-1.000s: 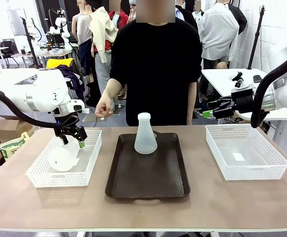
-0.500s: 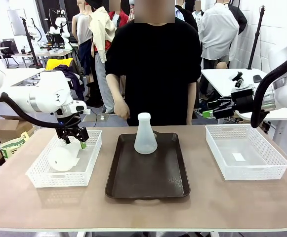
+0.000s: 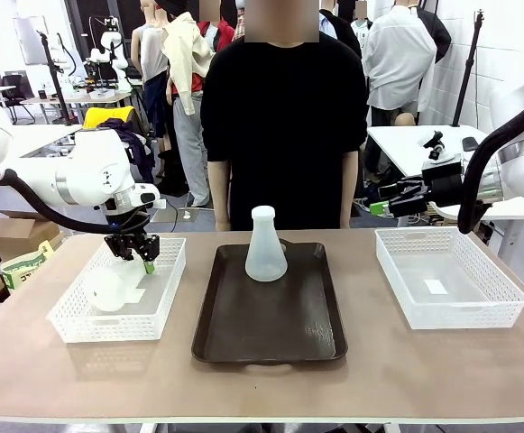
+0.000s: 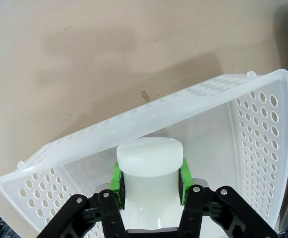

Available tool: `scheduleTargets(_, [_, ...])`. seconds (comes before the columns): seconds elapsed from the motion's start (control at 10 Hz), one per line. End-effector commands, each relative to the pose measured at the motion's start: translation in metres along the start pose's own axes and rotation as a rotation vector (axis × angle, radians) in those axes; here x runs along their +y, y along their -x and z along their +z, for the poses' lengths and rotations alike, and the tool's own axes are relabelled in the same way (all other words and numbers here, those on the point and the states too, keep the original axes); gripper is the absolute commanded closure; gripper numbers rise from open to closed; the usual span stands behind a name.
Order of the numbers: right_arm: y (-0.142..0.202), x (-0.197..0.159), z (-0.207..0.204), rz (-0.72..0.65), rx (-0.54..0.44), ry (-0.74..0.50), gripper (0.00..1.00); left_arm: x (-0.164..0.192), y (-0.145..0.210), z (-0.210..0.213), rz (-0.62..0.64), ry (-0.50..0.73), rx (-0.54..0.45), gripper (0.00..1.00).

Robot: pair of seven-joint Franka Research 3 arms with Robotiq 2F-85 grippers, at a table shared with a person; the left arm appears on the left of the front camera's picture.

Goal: Prepare the laboratory tools.
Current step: Pick up the Big flask that the person points to, then place the picked Big flask upright in the Handle tray as directed by the person.

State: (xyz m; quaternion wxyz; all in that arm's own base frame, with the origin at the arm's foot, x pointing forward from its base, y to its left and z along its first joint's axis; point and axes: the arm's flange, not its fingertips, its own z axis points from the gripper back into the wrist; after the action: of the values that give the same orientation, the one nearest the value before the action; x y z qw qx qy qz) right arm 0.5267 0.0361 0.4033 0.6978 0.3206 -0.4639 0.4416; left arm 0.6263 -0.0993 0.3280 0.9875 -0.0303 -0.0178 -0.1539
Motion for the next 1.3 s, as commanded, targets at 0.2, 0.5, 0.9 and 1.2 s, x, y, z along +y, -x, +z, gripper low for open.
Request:
scheduleTargets(0.2, [-0.0004, 0.0007, 0.0005, -0.002, 0.010, 0.000, 0.00, -0.0004, 0.0004, -0.0002, 0.006, 0.001, 0.005, 1.00])
scheduleTargets(0.5, [-0.0004, 0.0007, 0.0005, -0.002, 0.010, 0.000, 0.00, -0.0004, 0.0004, -0.0002, 0.006, 0.001, 0.005, 1.00])
scheduleTargets(0.9, [-0.0004, 0.0007, 0.0005, -0.002, 0.010, 0.000, 0.00, -0.0004, 0.0004, -0.0002, 0.006, 0.001, 0.005, 1.00])
scheduleTargets(1.2, [-0.0004, 0.0007, 0.0005, -0.002, 0.010, 0.000, 0.00, -0.0004, 0.0004, -0.0002, 0.006, 0.001, 0.005, 1.00])
